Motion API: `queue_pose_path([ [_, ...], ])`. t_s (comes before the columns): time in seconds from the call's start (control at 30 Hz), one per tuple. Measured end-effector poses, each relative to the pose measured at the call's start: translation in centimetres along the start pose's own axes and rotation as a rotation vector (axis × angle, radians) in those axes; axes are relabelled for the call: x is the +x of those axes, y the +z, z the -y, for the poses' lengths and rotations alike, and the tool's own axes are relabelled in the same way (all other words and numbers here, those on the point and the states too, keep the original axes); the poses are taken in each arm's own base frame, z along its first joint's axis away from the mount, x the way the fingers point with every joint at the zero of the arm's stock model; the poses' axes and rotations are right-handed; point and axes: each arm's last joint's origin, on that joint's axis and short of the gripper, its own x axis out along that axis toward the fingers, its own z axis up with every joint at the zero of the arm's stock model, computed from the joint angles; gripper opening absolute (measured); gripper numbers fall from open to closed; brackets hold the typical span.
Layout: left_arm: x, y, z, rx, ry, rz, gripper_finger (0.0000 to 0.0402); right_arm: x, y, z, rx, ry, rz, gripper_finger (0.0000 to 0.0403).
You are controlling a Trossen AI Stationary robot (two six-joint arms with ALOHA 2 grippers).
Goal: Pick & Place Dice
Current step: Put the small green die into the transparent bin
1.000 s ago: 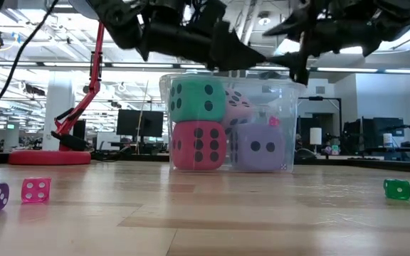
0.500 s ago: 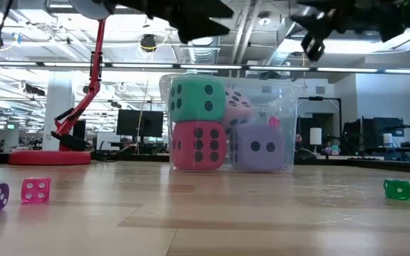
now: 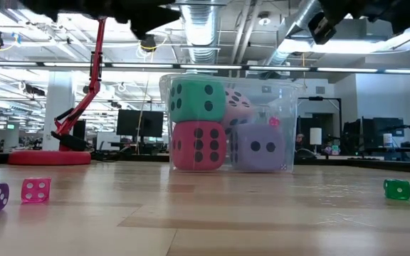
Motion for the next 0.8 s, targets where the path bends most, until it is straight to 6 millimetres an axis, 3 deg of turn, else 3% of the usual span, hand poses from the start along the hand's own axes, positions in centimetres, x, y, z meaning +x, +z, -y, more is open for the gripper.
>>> queue_pose_path([
  [0.27,-4.0,-2.0,-0.3,-0.031,0.030,0.079,0.0192,0.5,-0.7,-0.2,0.011,-0.114,-0.031,0.0085],
  [0.47,-5.2,-3.1,-0.2,-0.087,0.028,0.091,0.0182,1.0,-1.3,-0.8,0.015,-0.156,-0.058,0.0085],
  [0.8,-6.0,-2.6,-0.3,-0.087,0.029,0.125,0.0181,1.6,-2.0,-2.1,-0.006,-0.245,-0.065,0.0085],
])
